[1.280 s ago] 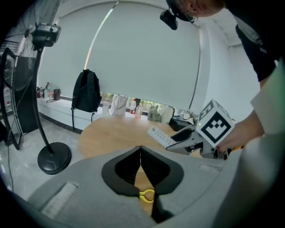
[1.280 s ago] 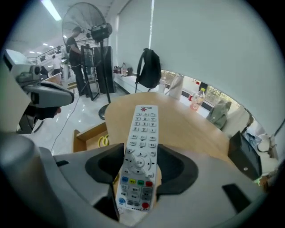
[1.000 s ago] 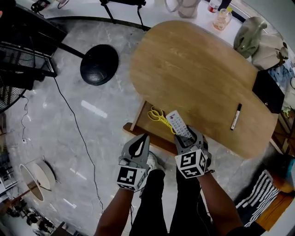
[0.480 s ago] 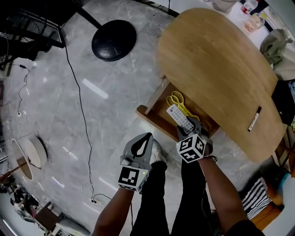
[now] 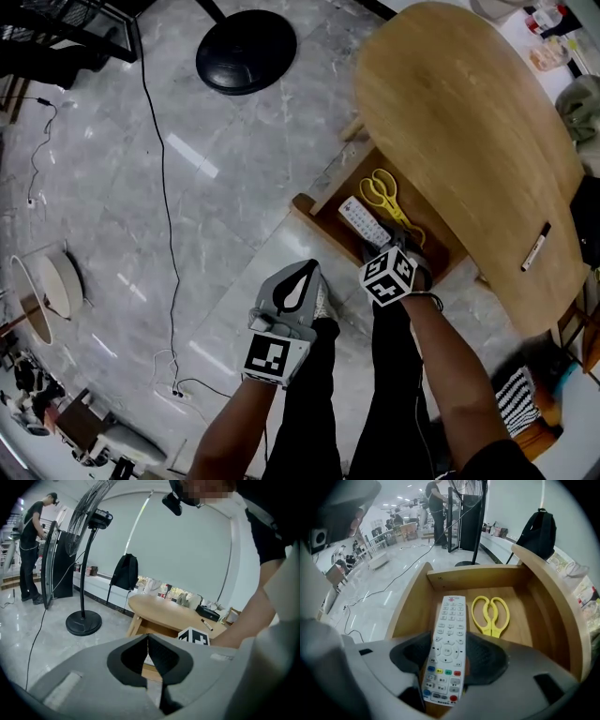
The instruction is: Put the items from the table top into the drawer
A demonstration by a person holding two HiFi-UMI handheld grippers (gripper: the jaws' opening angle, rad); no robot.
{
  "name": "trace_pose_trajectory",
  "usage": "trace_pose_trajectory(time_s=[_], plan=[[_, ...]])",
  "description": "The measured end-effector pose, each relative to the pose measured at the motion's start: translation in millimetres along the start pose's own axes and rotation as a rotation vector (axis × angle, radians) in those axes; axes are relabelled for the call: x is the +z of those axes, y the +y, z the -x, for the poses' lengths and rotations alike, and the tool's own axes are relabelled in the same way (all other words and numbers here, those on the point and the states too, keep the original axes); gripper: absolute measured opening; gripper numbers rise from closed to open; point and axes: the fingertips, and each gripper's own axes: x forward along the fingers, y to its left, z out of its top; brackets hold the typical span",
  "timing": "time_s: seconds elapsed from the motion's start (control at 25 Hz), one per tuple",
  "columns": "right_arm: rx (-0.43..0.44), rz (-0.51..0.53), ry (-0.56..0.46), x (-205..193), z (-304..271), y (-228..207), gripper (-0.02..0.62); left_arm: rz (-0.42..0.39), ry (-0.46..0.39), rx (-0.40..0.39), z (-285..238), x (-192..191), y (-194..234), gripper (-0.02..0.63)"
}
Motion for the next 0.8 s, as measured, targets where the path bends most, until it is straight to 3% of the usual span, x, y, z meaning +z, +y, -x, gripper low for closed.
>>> trace_pose_trajectory(time_s=[0.28,0.64,0.8], plan=[[0.012,-0.010,0.012,-1.6,-5.1,5.5,0.238,-0.029,0.008,-0.015,12.1,-6.9,3.3,0.018],[-0.085,-0.121,-0.162,21.4,74.2,-23.1,0.239,-0.052,0.012,-0.022,6.7,8.8,-3.6,0.018],[-0.109,-0.227,-0.217,19.3,118.8,-40.6,0.236,-0.092,-0.001,-0.062,-7.2,31.4,-22.7,0.018]])
